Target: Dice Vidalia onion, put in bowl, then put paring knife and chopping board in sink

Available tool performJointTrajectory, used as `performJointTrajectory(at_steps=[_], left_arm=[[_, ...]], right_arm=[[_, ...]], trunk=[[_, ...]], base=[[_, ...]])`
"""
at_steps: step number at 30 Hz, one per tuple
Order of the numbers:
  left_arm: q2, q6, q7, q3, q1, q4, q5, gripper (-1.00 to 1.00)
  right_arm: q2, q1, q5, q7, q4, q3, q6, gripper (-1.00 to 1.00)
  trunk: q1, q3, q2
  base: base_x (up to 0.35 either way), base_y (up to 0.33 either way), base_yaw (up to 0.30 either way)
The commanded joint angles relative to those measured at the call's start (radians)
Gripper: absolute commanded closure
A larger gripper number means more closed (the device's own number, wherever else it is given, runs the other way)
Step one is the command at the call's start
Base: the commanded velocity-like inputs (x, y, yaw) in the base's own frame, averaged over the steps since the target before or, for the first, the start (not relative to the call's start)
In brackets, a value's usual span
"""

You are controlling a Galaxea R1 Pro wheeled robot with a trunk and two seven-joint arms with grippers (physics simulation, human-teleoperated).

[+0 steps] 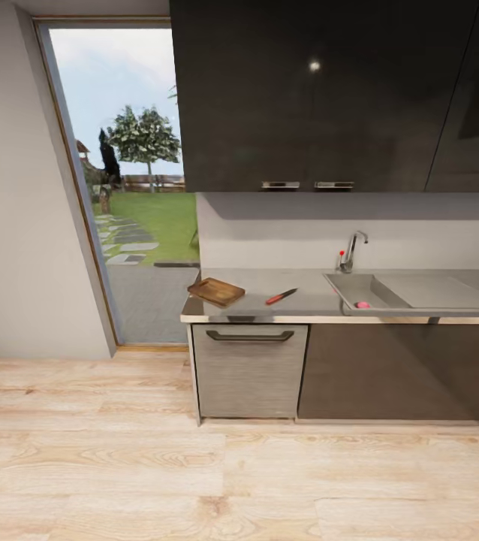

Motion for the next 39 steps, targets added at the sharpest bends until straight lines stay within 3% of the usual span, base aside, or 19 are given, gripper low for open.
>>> performJointTrajectory(at_steps=[1,39], left_arm=[[0.000,-0.001,0.003,0.000,0.000,-0.002,-0.001,-1.00],[0.000,0.000,0.003,0.000,0.000,-0.002,-0.001,-1.00]], right_arm=[[0.000,-0.001,0.001,0.000,0.001,0.001,-0.003,-1.00],[0.000,-0.001,0.001,0.000,0.001,0.001,-0.003,-1.00]], trunk=[[-0.004,0.002,0.006],[-0.149,0.121,0.272]], base=[[0.000,0.000,0.000],[0.000,0.000,0.000]])
